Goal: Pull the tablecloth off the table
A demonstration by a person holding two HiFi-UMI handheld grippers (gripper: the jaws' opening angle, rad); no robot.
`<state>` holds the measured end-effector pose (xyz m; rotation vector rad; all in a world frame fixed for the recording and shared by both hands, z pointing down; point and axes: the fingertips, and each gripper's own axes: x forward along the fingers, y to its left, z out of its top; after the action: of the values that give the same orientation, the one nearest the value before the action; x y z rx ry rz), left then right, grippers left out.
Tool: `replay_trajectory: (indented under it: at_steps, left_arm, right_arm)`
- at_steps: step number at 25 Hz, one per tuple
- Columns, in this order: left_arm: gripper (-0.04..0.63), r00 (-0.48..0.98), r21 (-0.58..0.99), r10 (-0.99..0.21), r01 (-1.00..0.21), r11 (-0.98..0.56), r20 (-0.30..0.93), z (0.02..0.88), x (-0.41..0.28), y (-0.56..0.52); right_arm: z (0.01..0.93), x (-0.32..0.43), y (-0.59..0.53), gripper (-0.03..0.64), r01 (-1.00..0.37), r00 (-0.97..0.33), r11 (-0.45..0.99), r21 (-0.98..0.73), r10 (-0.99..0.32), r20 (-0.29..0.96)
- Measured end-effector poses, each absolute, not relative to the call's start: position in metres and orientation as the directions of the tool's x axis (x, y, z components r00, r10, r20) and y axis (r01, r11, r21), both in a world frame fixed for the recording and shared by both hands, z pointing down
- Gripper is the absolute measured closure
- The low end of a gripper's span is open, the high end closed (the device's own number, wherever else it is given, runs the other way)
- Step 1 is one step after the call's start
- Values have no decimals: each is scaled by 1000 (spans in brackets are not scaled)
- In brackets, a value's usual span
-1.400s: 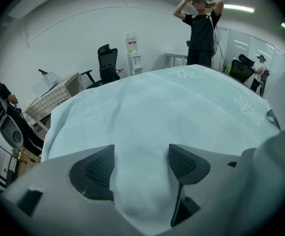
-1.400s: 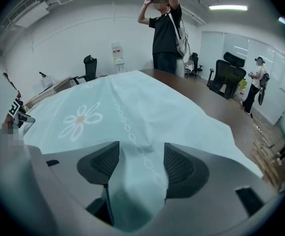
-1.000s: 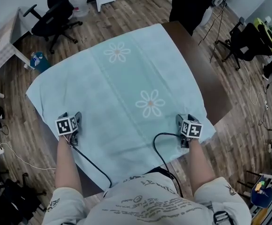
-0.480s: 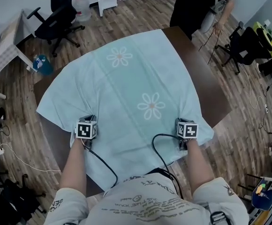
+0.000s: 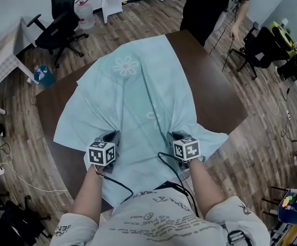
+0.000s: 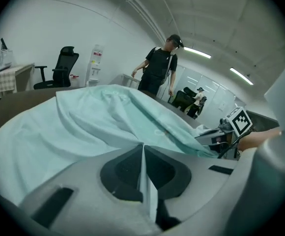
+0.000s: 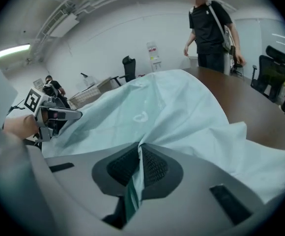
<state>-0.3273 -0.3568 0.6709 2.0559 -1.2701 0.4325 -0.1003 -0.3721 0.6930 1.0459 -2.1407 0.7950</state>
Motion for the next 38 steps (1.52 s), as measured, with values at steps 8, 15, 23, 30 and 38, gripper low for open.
replay_trajectory:
  at_steps: [8, 15, 23, 30, 38]
  left_arm:
    - [584, 483, 341, -759, -870, -357, 437, 587, -288, -343]
    - [584, 469, 255, -837, -878, -406, 282, 498, -288, -328]
    - [584, 464, 160, -882, -880, -448, 82, 398, -274, -293]
    - [584, 360, 70, -933, -931, -359, 10, 337, -262, -264]
    - [584, 302, 70, -953, -951, -303, -27, 303, -225, -211]
  right_arm:
    - [620, -171, -345, 601, -717, -649, 649, -256, -486, 586]
    - [539, -183, -324, 603, -689, -702, 696, -202, -571, 426]
    - [430, -190, -296, 603, -634, -773, 754, -172, -610, 175]
    - [363, -169, -283, 603, -680, -733, 721, -134, -675, 86]
    - [329, -123, -242, 603, -709, -701, 692, -140, -712, 32]
